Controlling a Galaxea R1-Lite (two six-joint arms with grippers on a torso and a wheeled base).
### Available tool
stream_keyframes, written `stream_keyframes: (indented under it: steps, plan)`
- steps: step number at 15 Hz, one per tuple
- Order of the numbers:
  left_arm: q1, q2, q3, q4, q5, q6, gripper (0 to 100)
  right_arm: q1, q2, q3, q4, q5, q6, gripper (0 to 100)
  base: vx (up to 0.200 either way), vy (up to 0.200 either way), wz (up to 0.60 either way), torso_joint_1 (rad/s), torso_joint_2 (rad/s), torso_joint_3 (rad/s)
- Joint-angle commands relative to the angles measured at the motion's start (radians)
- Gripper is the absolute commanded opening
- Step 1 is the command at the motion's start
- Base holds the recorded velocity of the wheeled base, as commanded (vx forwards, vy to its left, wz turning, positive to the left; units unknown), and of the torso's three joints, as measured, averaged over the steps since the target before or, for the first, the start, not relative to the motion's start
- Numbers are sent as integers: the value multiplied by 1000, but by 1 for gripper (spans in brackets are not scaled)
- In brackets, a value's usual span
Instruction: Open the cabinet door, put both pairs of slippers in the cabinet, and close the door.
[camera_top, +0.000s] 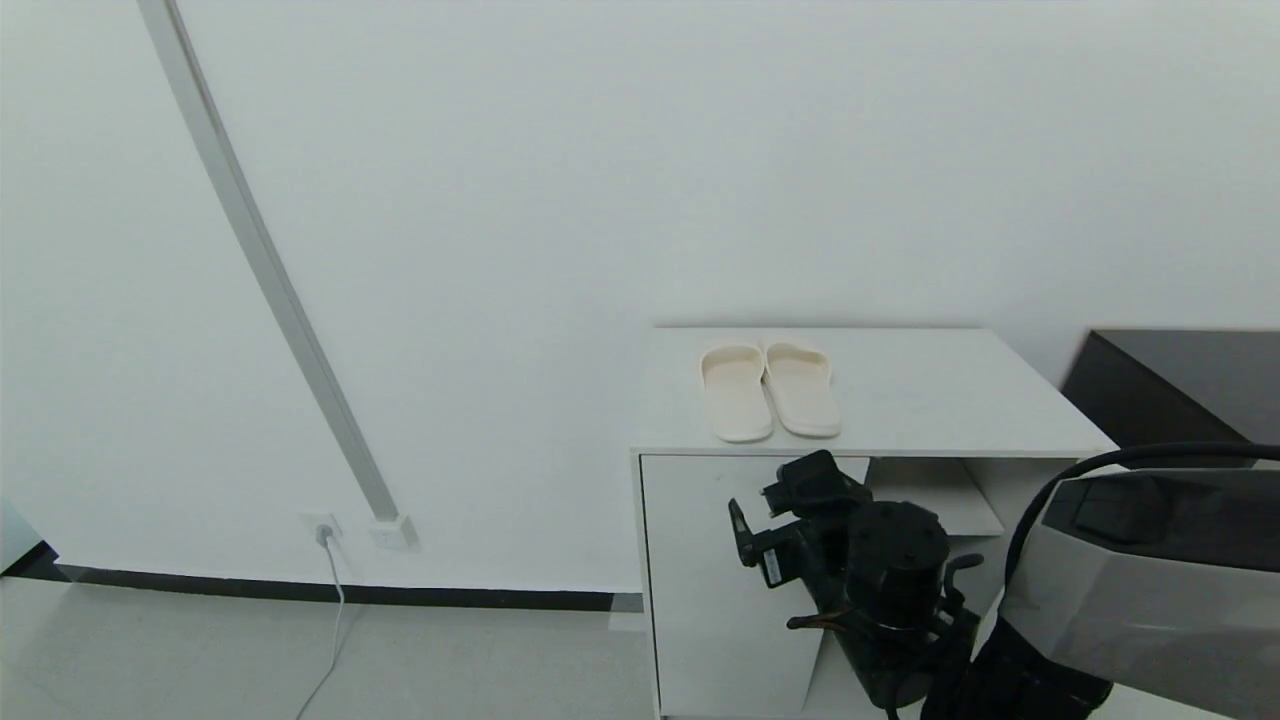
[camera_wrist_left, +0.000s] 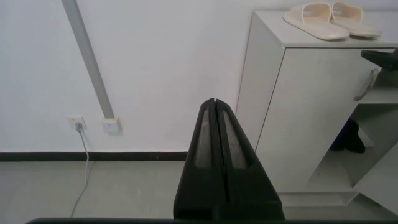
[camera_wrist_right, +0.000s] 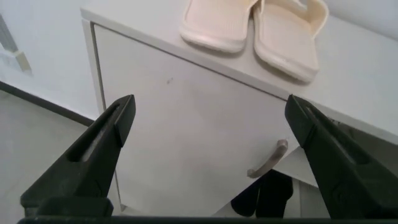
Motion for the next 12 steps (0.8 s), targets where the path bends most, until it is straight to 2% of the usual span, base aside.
stream_keyframes:
  steps: [1,5,8,12]
  plan:
    - [0,1,0,0,0,-1,0,4,-137,-68,173,1,3,100,0,0,0,0,0,0]
    - [0,1,0,0,0,-1,0,-16,-291,-311,608,-7,158,100,0,0,0,0,0,0]
    - [0,1,0,0,0,2,0,-50,-269,-429,873,-33,334,100,0,0,0,0,0,0]
    - [0,1,0,0,0,-1,0,-86,-183,-458,867,-36,345,100,0,0,0,0,0,0]
